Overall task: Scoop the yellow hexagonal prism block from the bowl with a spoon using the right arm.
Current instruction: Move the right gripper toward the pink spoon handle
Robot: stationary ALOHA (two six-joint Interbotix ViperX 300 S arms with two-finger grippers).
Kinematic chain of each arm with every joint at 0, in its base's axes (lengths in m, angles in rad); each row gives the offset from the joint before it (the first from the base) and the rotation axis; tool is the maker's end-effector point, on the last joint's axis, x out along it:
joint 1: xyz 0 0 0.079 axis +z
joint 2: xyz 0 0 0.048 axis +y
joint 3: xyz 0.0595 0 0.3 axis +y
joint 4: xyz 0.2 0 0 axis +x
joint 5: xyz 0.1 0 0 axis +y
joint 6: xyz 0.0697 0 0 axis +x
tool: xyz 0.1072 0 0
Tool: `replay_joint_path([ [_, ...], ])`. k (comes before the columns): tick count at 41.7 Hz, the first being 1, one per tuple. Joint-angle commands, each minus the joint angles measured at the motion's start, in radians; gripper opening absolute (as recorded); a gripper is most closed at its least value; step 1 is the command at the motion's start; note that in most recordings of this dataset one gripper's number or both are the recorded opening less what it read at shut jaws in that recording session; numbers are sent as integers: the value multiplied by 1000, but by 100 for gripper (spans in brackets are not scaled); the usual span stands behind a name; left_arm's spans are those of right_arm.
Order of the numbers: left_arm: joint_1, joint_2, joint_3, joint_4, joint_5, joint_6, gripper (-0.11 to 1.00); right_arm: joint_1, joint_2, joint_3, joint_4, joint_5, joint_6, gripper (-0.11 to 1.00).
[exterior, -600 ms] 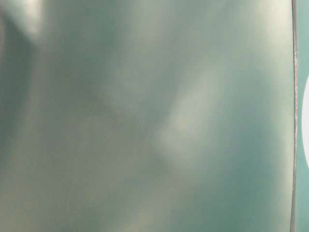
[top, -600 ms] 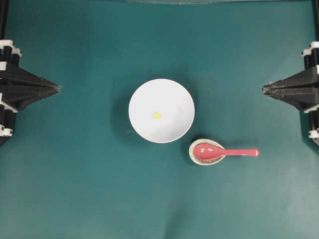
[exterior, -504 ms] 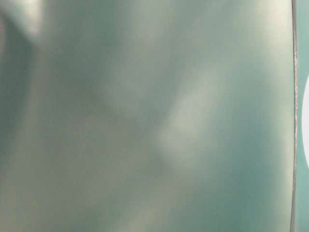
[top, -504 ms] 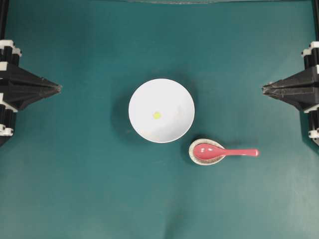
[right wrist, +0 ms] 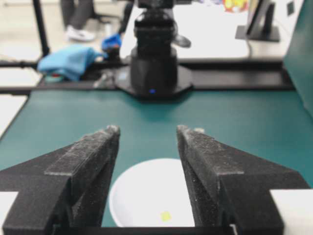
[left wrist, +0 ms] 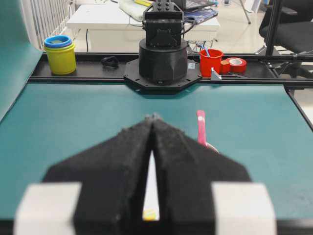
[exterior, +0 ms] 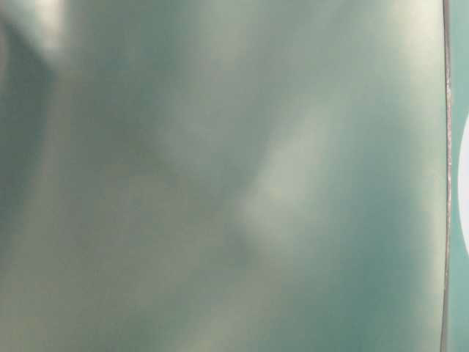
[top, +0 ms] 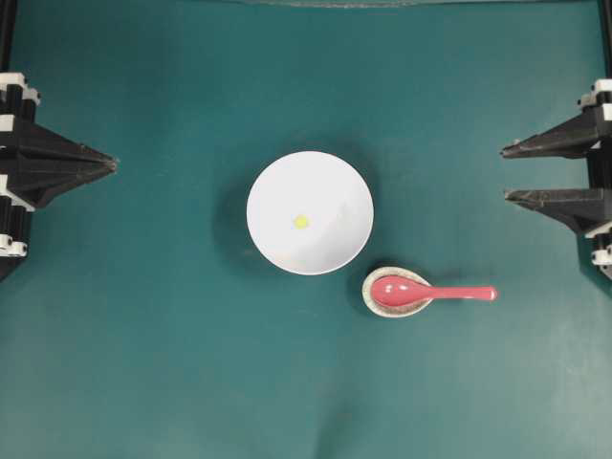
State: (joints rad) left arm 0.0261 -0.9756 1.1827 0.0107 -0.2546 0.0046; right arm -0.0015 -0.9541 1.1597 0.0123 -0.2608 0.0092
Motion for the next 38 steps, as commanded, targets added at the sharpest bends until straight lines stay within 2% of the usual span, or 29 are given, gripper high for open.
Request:
replay_joint_path([
  [1, 2, 6, -17, 3, -3, 2, 0, -2, 17, -15, 3, -2, 2, 55],
  [10, 2, 8, -15, 3, -3, 2, 0, 2, 120, 20, 14, -38, 23, 55],
  [17, 2, 5, -17, 3, -3, 3, 0, 17, 261, 57, 15, -107, 60, 55],
  [30, 2, 5, -15, 3, -2, 3, 0, 101, 551, 110, 28, -420, 103, 54],
  [38, 2, 5, -15, 3, 3, 3, 0, 150, 690, 150, 89, -589, 104, 54],
])
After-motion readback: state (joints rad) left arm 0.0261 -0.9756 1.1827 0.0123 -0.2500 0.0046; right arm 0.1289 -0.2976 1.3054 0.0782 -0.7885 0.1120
